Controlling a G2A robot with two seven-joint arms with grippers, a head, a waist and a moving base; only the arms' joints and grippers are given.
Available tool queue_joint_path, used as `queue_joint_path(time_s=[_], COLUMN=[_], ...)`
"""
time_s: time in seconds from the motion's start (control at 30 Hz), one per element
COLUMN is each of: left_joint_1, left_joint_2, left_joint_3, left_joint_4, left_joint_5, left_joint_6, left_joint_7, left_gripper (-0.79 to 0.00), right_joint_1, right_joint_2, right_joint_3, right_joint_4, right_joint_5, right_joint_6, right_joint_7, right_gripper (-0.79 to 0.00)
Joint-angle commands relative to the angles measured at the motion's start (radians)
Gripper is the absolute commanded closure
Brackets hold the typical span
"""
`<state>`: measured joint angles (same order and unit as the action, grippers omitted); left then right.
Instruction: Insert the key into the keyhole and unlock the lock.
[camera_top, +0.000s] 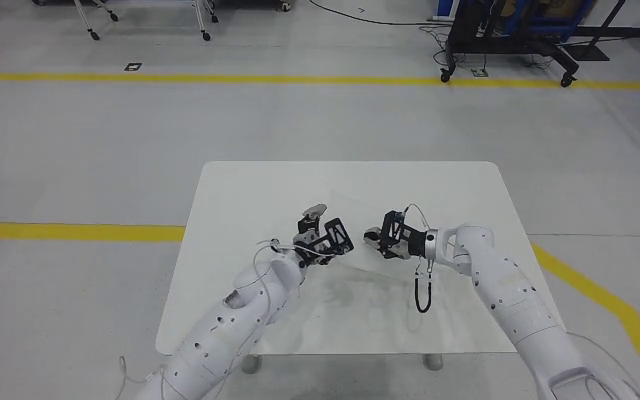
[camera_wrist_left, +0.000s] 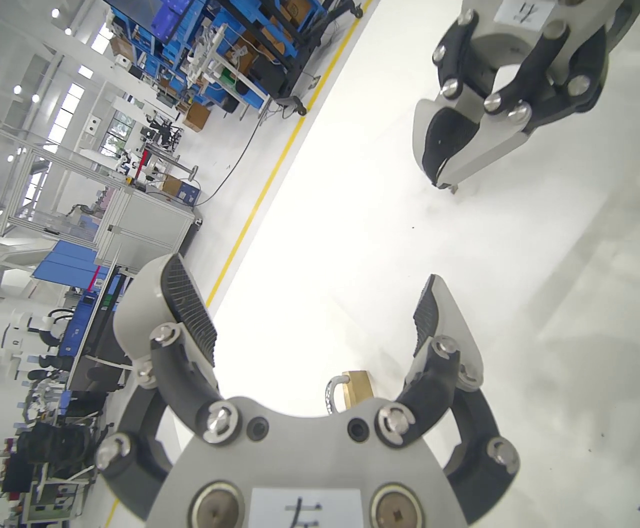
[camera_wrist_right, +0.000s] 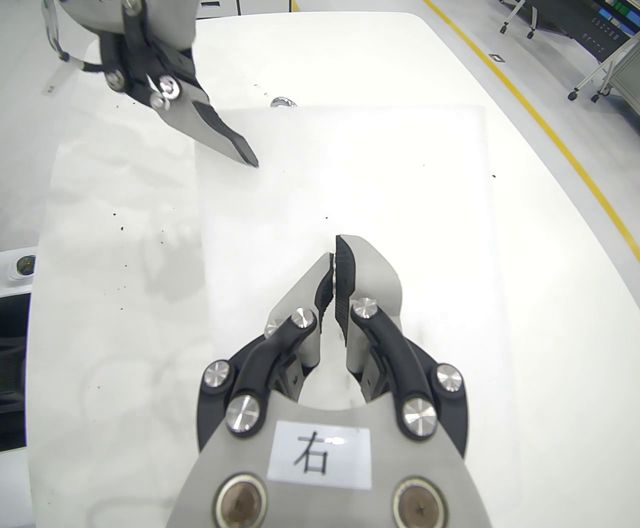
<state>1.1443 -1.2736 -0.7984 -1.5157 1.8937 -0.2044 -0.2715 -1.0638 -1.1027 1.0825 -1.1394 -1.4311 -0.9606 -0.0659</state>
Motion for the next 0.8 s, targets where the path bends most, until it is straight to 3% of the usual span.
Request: queue_joint_path(time_s=[0.0,0.2,0.77], left_joint_1=[-0.027,-0.069,-0.09], left_joint_2=[-0.015,-0.044,-0.073], left_joint_3=[0.035,0.075,0.077], left_joint_4=[0.038,0.109,0.179], left_joint_5=[0.008,0.008,0.02], left_joint_6=[0.012,0.039,0.023], left_joint_7=[-0.013,-0.038,-0.049], left_gripper=[-0.785,-0.785,-0.785], right_joint_1=[0.0,0.0,0.0], right_joint_2=[0.0,0.0,0.0], right_joint_3=[0.0,0.0,0.0], right_joint_4=[0.0,0.0,0.0], right_joint_5=[0.0,0.0,0.0], right_joint_6=[0.0,0.0,0.0], right_joint_7=[0.0,0.0,0.0], right_gripper=[0.0,0.0,0.0])
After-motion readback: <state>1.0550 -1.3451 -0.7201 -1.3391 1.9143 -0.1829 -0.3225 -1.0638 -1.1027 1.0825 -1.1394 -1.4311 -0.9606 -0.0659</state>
